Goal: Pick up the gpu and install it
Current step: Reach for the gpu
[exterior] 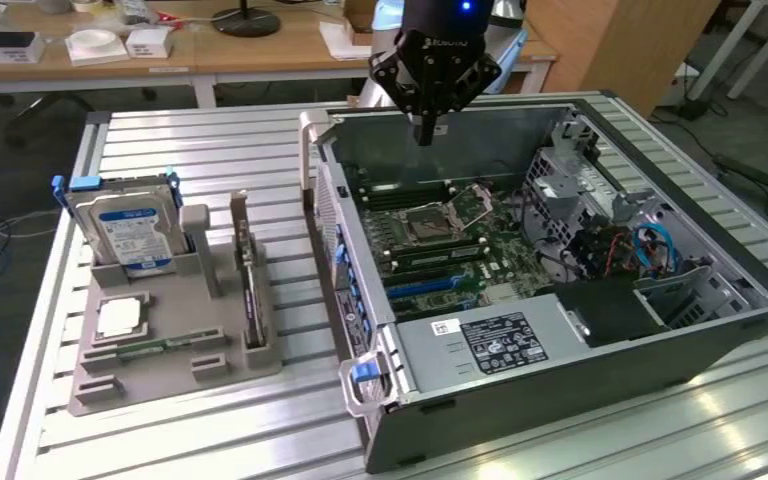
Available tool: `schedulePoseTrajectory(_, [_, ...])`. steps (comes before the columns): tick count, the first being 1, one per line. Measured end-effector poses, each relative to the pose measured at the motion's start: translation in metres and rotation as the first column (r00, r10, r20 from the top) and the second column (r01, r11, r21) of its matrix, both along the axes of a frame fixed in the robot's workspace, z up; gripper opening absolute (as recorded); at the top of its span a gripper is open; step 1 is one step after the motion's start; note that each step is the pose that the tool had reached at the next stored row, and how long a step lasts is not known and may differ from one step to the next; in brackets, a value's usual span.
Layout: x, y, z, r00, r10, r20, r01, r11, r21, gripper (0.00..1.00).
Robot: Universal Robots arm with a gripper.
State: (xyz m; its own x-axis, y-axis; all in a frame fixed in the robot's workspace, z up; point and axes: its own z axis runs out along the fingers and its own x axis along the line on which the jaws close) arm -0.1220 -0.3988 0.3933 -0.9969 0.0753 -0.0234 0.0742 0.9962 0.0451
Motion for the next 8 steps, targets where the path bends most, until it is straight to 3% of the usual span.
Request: schedulePoseTrajectory(8, [-0.0074,-0.0001,0.0000,1.0000,0.000,-0.0001,0.000,1.0000,0.0000,0.10])
